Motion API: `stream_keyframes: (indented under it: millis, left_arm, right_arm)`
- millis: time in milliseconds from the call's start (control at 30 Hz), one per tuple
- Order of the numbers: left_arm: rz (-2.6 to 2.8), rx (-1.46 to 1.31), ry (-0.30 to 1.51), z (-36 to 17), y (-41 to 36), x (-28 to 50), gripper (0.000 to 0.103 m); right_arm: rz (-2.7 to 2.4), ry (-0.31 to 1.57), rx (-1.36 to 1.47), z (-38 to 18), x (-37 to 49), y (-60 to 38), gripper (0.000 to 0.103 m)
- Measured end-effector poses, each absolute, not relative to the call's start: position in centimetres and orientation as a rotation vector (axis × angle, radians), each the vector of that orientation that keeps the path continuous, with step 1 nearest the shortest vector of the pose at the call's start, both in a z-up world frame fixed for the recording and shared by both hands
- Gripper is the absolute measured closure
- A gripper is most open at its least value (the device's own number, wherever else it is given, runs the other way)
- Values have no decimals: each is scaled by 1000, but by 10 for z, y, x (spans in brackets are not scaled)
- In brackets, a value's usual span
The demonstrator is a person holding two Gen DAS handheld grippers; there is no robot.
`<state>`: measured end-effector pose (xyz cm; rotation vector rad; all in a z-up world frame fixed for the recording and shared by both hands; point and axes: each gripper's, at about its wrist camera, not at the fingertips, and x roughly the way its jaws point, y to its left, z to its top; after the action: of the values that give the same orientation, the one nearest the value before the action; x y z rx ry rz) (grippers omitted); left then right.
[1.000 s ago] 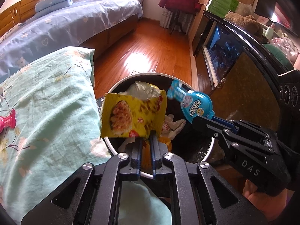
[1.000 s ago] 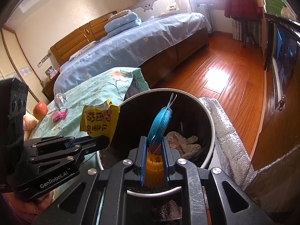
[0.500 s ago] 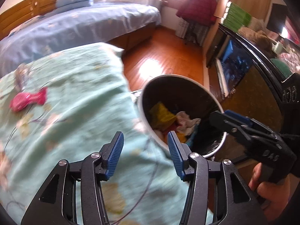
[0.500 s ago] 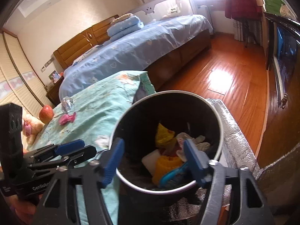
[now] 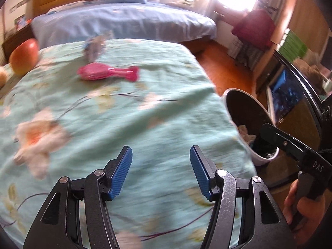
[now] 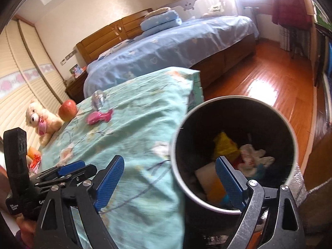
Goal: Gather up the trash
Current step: 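Move both open tools back over the bed toward the remaining items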
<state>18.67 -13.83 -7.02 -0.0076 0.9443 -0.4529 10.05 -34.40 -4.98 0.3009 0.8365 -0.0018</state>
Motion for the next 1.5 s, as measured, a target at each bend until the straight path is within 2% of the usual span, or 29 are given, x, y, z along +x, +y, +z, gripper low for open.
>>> stream_keyframes:
  millis: [233,700,933,1500]
  left_arm:
    - [-368,-58,937,-71,-88,195,39]
    - [-255,-88,947,-76,-33,225,39]
    - [-245,-88,941,-71,-33,255,39]
    - [-318,-46,922,-64,-86,378,36]
  right_arm:
    - [72,864,241,-55,123,-303,12]
    - [207,918,120,-67,183,-247,12]
    - [223,937,109,-71,206,-246,12]
    - [383,983,-6,-80,250,-240,12]
